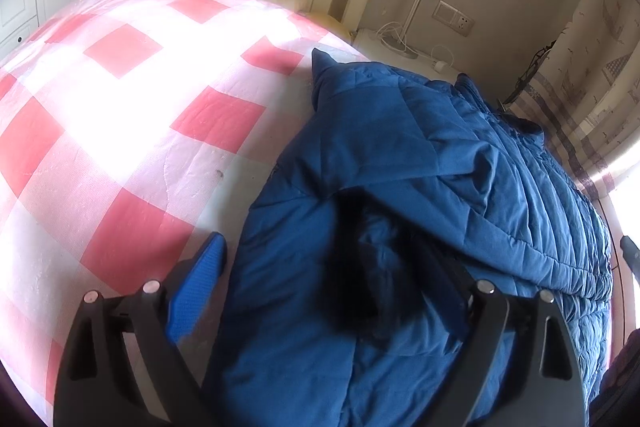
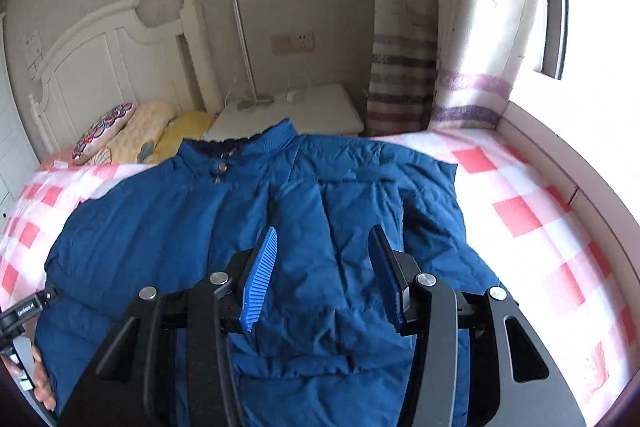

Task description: Fold large clothes

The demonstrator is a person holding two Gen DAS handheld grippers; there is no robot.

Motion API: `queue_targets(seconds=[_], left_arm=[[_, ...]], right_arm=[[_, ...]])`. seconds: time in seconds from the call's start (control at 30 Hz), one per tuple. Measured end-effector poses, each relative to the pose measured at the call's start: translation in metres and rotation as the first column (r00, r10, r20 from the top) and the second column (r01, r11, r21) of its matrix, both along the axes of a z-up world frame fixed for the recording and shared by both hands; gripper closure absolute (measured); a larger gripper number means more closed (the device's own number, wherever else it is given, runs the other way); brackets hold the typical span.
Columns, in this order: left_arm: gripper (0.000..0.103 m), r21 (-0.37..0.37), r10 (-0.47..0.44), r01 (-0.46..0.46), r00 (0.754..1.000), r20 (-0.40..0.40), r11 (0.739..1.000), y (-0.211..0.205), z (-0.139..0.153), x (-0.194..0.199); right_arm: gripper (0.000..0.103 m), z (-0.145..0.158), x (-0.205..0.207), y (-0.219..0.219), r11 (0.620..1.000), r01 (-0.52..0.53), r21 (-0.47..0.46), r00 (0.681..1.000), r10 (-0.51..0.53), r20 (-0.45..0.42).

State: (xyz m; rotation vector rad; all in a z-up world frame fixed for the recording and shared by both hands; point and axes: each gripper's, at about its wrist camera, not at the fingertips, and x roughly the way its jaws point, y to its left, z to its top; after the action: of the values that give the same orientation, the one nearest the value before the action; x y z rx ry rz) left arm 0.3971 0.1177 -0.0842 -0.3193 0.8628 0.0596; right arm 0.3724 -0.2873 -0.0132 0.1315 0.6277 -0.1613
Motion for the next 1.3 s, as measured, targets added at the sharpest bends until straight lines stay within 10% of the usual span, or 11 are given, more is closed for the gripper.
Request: queue_targets(seconds=[0.13, 0.33, 0.47, 0.63, 0.8, 0.9, 1.3], left_arm=[[0.01, -0.018, 0.002, -0.001, 1.0, 0.01, 1.0, 0.002, 0.0, -0.002], [0.01, -0.064, 0.102, -0.099, 0.994, 0.037, 0.993, 0.021, 0.003, -0.014], [0.011, -0.07, 0.359, -0.355, 0.891, 0.277, 0.932, 0.038, 0.043, -0.061], [0.005, 0.049, 0.101, -0.121, 0.947, 0.305, 0.991, -0.022, 0.092, -0.027], [0.003, 0.174, -0.124, 0.093, 0.976, 0.18, 0.98, -0.1, 0.073, 0.025], [0.001, 0.281, -0.155, 0.148, 0.988, 0.004, 0.948, -0.122, 0.022, 0.053], [0.001, 0.326, -0.175, 0.167, 0.985, -0.006, 0.93, -0.12, 0.002, 0.053]], right_arm=[[0.055, -0.041, 0.038, -0.003, 0.999, -0.013, -0.03, 0.983, 0.008, -0.183], [0.055, -0.053, 0.036, 0.001, 0.997, -0.018, -0.075, 0.986, 0.005, -0.167], [0.054, -0.055, 0.038, 0.005, 0.997, -0.016, -0.076, 0.985, 0.003, -0.17], [0.054, -0.055, 0.037, 0.002, 0.998, -0.018, -0.068, 0.986, 0.006, -0.168], [0.054, -0.055, 0.036, -0.002, 0.998, -0.018, -0.061, 0.986, 0.008, -0.165], [0.054, -0.055, 0.036, -0.002, 0.998, -0.021, -0.051, 0.986, 0.012, -0.164], [0.052, -0.008, 0.051, -0.017, 0.997, -0.043, 0.058, 0.995, 0.048, -0.086]])
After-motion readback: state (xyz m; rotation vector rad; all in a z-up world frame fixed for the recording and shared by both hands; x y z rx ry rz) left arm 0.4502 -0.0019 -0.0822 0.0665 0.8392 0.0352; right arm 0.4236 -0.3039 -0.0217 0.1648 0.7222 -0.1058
